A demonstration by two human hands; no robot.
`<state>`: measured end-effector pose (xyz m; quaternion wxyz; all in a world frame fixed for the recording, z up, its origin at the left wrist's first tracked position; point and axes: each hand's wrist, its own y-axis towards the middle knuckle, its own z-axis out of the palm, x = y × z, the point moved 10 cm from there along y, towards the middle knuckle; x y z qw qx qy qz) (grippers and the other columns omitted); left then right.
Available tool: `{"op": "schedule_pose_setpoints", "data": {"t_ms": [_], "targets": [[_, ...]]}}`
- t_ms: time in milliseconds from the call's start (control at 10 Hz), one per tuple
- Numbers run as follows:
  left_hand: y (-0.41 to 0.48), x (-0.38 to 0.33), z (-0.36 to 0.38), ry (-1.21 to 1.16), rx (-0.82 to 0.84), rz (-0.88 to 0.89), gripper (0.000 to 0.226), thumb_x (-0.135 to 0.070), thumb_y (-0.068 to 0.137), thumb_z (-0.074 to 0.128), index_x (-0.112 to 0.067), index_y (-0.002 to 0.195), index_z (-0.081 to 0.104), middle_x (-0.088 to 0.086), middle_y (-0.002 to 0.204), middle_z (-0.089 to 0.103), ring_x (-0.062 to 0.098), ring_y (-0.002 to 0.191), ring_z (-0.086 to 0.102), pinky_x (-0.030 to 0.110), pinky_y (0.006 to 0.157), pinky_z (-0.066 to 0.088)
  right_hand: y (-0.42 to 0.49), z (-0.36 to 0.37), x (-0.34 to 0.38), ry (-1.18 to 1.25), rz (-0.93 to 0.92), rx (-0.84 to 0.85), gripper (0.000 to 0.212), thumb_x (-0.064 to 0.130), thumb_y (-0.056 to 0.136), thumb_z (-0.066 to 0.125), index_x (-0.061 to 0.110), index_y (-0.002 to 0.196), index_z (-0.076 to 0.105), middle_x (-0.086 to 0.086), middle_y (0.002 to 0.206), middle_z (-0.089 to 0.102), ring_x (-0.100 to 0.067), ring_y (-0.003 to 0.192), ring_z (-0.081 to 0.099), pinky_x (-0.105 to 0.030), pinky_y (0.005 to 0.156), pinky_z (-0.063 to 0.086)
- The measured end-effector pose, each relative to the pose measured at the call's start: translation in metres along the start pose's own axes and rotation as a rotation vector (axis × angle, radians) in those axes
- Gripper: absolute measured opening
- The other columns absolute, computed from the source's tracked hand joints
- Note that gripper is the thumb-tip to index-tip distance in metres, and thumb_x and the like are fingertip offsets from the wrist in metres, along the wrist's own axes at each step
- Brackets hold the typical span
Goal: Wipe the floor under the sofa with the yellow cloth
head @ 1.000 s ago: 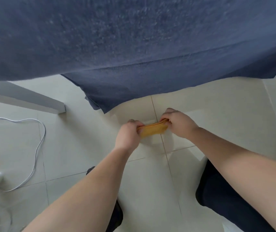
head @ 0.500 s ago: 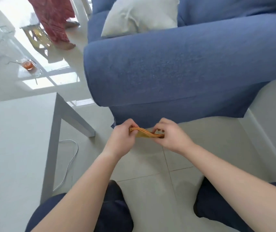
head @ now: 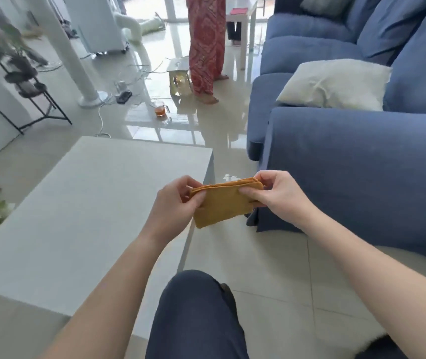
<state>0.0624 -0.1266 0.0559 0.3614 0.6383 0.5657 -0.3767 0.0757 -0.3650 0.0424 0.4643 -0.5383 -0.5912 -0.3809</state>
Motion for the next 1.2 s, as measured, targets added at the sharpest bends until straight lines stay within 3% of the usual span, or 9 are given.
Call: {"op": "schedule_pose_setpoints", "data": {"t_ms": [200, 400, 500, 600, 700, 800, 900, 1100, 1200], "targets": [[-0.035, 0.058, -0.078, -0.101, -0.116, -0.135, 0.007, -0.02, 0.1, 0.072, -0.02, 0.094, 0.076, 0.007, 0.085, 0.076, 0.025, 0.083, 0.074, 0.047, 0.072, 0.067, 0.032, 0.093, 0.017, 0.002, 0.029, 0.194, 0.02, 0.027, 0.095, 0.075, 0.009, 0.104, 0.078, -0.012, 0.102, 0.078, -0.028, 0.098, 0.076, -0.041, 0.077, 0.067], [-0.053, 0.124, -0.118, -0.069, -0.227, -0.281, 0.009, -0.021, 0.099, 0.073, -0.02, 0.093, 0.079, 0.004, 0.083, 0.078, 0.022, 0.076, 0.078, 0.044, 0.072, 0.067, 0.084, 0.176, 0.003, -0.132, 0.086, 0.293, 0.023, 0.025, 0.091, 0.081, 0.003, 0.097, 0.075, -0.02, 0.095, 0.074, -0.032, 0.085, 0.075, -0.047, 0.076, 0.067], [-0.057, 0.154, -0.132, 0.023, -0.352, -0.335, 0.005, -0.024, 0.099, 0.072, -0.024, 0.101, 0.077, -0.004, 0.093, 0.078, 0.019, 0.08, 0.077, 0.044, 0.08, 0.065, 0.106, 0.203, 0.01, -0.225, -0.013, 0.245, 0.026, 0.028, 0.089, 0.081, 0.019, 0.113, 0.076, 0.002, 0.113, 0.076, -0.014, 0.098, 0.073, -0.041, 0.093, 0.061], [-0.064, 0.162, -0.138, 0.309, -0.448, -0.302, 0.025, -0.021, 0.098, 0.071, -0.022, 0.123, 0.072, -0.004, 0.118, 0.07, 0.018, 0.107, 0.067, 0.037, 0.098, 0.054, 0.108, 0.221, 0.019, -0.391, -0.126, 0.225, 0.039, 0.029, 0.09, 0.079, 0.024, 0.128, 0.07, 0.005, 0.128, 0.066, -0.014, 0.111, 0.063, -0.032, 0.098, 0.051], [-0.068, 0.152, -0.119, 0.489, -0.411, -0.162, 0.034, -0.023, 0.095, 0.072, -0.02, 0.13, 0.07, -0.002, 0.126, 0.066, 0.022, 0.119, 0.059, 0.04, 0.105, 0.049, 0.095, 0.242, 0.011, -0.587, -0.251, 0.296, 0.036, 0.022, 0.092, 0.074, 0.019, 0.127, 0.072, -0.002, 0.122, 0.066, -0.024, 0.113, 0.061, -0.036, 0.101, 0.047], [-0.076, 0.154, -0.099, 0.662, -0.353, -0.152, 0.042, -0.036, 0.094, 0.073, -0.022, 0.133, 0.071, -0.004, 0.137, 0.064, 0.023, 0.129, 0.054, 0.047, 0.107, 0.046, 0.073, 0.261, -0.01, -0.766, -0.328, 0.399, 0.041, 0.025, 0.098, 0.065, 0.018, 0.138, 0.065, -0.005, 0.134, 0.062, -0.031, 0.12, 0.053, -0.04, 0.108, 0.042], [-0.082, 0.169, -0.105, 0.751, -0.386, -0.293, 0.046, -0.046, 0.096, 0.068, -0.026, 0.138, 0.069, 0.003, 0.151, 0.056, 0.031, 0.141, 0.043, 0.054, 0.111, 0.039, 0.061, 0.266, -0.021, -0.849, -0.39, 0.404, 0.043, 0.029, 0.103, 0.058, 0.02, 0.145, 0.058, -0.006, 0.143, 0.056, -0.033, 0.128, 0.048, -0.048, 0.109, 0.043], [-0.083, 0.181, -0.108, 0.643, -0.34, -0.38, 0.049, -0.046, 0.1, 0.064, -0.028, 0.145, 0.064, 0.006, 0.162, 0.043, 0.033, 0.152, 0.028, 0.057, 0.119, 0.028, 0.049, 0.236, -0.01, -0.801, -0.32, 0.411, 0.049, 0.031, 0.105, 0.053, 0.026, 0.153, 0.048, 0.003, 0.152, 0.052, -0.024, 0.14, 0.042, -0.045, 0.115, 0.038], [-0.088, 0.162, -0.11, 0.55, -0.383, -0.349, 0.044, -0.042, 0.102, 0.063, -0.024, 0.141, 0.066, 0.003, 0.156, 0.051, 0.029, 0.15, 0.032, 0.055, 0.118, 0.029, 0.037, 0.18, 0.002, -0.624, -0.244, 0.306, 0.038, 0.032, 0.105, 0.055, 0.028, 0.142, 0.061, 0.008, 0.137, 0.061, -0.016, 0.126, 0.055, -0.039, 0.109, 0.045]]}}
